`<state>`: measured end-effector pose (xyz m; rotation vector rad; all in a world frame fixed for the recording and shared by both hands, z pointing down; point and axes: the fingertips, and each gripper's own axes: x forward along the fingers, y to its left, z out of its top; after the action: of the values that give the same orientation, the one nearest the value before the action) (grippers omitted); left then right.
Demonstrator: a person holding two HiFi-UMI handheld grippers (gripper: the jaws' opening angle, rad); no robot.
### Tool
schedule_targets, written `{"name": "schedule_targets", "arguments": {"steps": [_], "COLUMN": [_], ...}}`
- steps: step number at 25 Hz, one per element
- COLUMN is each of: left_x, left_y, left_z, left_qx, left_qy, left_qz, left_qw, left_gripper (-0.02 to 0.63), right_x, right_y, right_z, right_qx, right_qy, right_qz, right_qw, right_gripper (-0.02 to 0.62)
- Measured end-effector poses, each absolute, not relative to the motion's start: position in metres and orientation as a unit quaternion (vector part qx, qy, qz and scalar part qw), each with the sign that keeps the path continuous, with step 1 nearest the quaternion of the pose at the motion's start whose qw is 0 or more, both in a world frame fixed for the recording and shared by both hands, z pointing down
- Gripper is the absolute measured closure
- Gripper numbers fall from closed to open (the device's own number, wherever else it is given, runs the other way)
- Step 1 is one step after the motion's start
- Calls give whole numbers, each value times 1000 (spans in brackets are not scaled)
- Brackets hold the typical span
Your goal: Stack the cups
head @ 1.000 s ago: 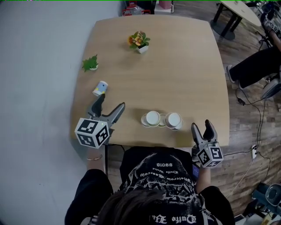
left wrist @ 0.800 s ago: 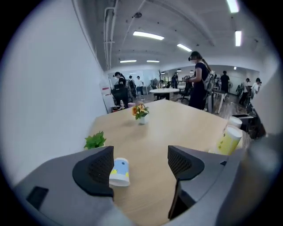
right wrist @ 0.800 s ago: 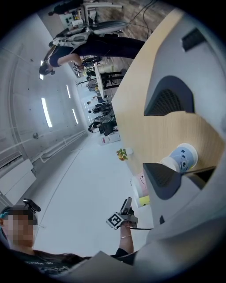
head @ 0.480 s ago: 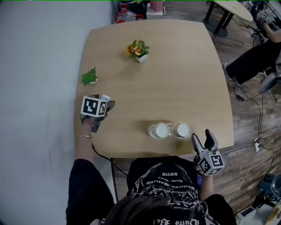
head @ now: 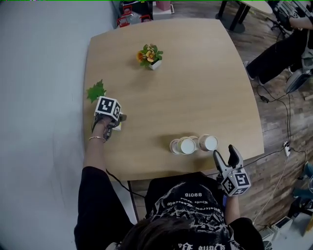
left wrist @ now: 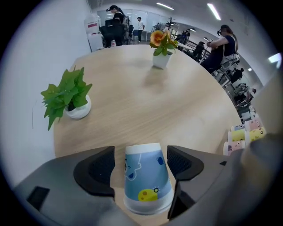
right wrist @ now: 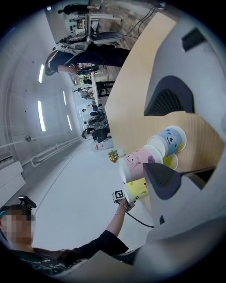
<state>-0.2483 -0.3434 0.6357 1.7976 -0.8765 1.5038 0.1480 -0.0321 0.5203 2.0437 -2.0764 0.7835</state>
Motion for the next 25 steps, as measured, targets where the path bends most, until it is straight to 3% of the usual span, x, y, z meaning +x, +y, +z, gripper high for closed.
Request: {"name": "schedule_targets", "arguments": {"steps": [3,4,13,25], "left_x": [-249,-249,-249,-192], "left_y": [-343,-343,-342,-323], "left_z": [643,644,634,563], "left_qx": [679,677,679,790], "left_qy": [-327,-327,-352,-335], "left_qz": [575,576,561,420], "left_qw": [320,321,316,295], "left_gripper": [255,301,324,325], "right_x": [143,141,129,127], "right_y": [-30,-30,-29,3], "right_z": [521,521,524,533], "right_qx": [679,680,679,700], "right_qy": [-684,-683,-684,-663], "right_qz": [260,261,261,263], "right_qw": [60,57,51,34], "right_gripper": [265,265,265,293]}}
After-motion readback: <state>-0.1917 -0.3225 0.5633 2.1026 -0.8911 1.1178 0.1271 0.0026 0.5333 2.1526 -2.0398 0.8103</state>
